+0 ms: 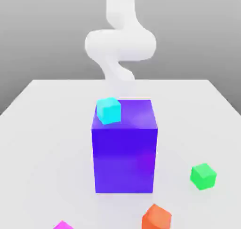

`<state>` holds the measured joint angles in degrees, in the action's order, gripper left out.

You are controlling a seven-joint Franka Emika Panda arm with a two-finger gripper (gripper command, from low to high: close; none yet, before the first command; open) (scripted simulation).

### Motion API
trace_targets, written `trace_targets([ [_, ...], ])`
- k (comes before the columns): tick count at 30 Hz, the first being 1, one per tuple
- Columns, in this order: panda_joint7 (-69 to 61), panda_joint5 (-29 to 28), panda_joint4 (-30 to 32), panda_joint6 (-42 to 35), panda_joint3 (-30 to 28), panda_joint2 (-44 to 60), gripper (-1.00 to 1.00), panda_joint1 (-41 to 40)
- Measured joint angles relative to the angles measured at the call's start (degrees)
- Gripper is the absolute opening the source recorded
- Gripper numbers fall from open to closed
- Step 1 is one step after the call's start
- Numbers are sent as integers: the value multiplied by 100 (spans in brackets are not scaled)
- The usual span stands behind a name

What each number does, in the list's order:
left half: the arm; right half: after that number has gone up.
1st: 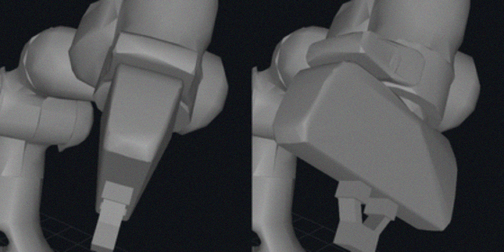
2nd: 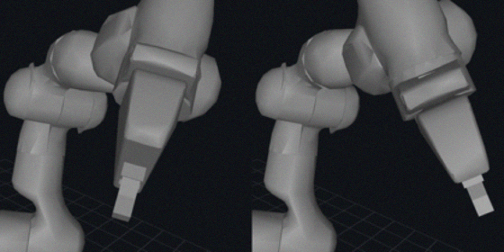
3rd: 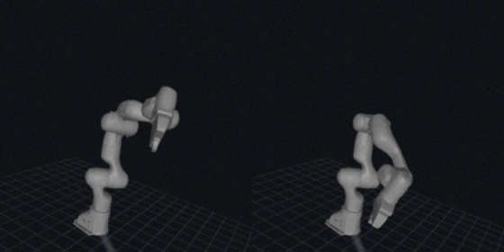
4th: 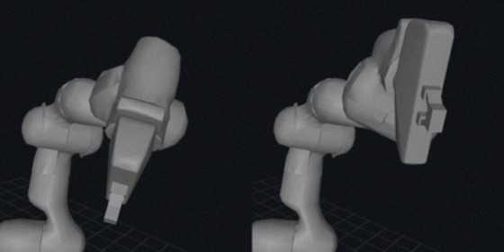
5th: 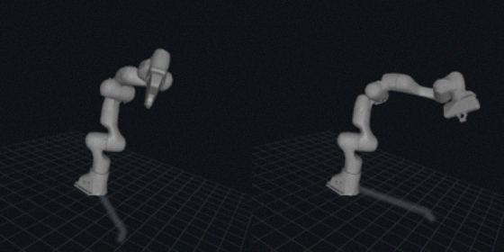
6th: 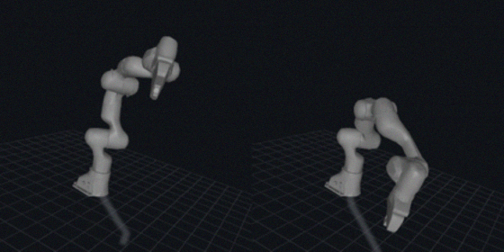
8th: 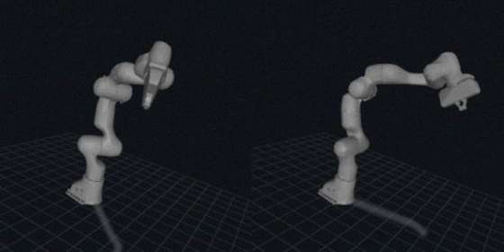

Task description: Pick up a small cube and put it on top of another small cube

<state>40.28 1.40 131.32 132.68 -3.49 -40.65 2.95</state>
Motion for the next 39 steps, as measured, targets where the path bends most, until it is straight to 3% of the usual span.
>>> trace_targets([
  [9, -2252, 817, -165, 332, -1114, 1889, 0, 806],
  [16, -4080, 1598, -299, 559, -1586, 3366, 0, 1020],
  [24, -5885, 2078, -427, 901, -1617, 4952, 0, 796],
  [33, -7240, 1604, -492, 1531, -1636, 6398, 0, 475],
  [37, -7608, 1840, -670, 2106, -1321, 7209, 0, 189],
  [38, -7665, 1912, -707, 2215, -1244, 7359, -100, 126],
  [39, -7665, 1912, -707, 2215, -1244, 7359, -100, 126],
])
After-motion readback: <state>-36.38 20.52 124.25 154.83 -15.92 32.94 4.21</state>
